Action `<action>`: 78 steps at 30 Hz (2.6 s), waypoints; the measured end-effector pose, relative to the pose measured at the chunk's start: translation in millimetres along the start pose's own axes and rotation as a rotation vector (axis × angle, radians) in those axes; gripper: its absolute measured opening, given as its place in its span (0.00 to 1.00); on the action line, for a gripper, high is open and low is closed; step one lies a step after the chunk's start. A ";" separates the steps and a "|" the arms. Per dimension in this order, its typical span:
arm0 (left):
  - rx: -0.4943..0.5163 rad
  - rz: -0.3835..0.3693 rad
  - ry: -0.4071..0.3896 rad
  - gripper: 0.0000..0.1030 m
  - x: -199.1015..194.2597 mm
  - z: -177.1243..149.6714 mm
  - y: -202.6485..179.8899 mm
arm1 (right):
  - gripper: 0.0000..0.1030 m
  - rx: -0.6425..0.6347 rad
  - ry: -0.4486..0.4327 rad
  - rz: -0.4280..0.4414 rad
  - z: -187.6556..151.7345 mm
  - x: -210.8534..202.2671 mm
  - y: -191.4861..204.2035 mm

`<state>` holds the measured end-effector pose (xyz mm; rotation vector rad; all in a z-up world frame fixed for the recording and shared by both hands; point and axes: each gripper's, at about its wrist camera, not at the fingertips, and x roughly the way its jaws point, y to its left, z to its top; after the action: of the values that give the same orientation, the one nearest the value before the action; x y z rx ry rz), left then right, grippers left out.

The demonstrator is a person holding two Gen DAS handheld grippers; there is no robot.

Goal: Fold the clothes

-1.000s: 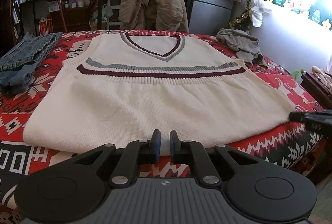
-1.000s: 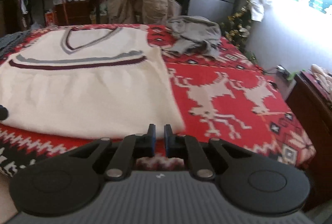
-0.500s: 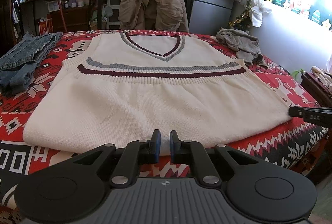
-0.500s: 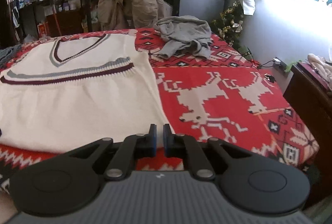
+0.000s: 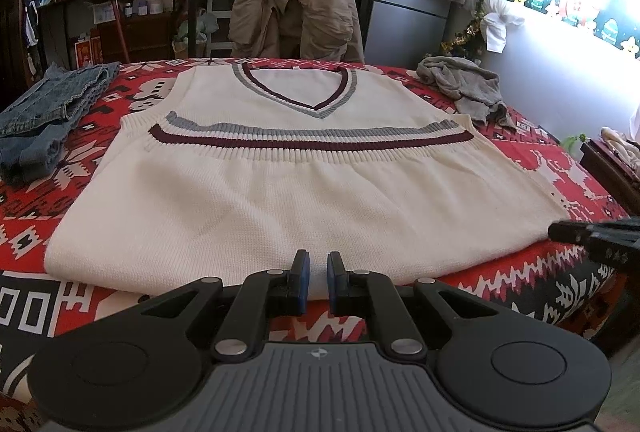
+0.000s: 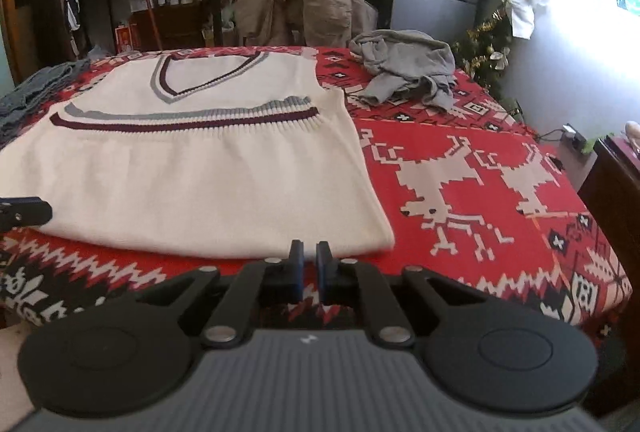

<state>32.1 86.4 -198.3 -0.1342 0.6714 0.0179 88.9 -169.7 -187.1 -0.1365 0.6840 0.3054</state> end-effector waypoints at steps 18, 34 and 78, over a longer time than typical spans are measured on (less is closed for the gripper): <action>0.005 -0.002 0.002 0.10 -0.2 0.3 0.8 | 0.07 -0.100 -0.033 0.157 21.4 1.8 48.0; -0.082 -0.031 0.006 0.08 -3.9 3.5 19.7 | 0.08 -0.224 0.006 0.315 23.7 10.0 107.4; -0.307 0.196 -0.043 0.05 -55.8 -11.9 133.6 | 0.10 -0.469 0.036 0.584 34.6 33.9 276.2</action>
<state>-27.0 218.7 -188.6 -0.3617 0.6339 0.3126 45.7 107.4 -188.9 -0.3904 0.6686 1.0267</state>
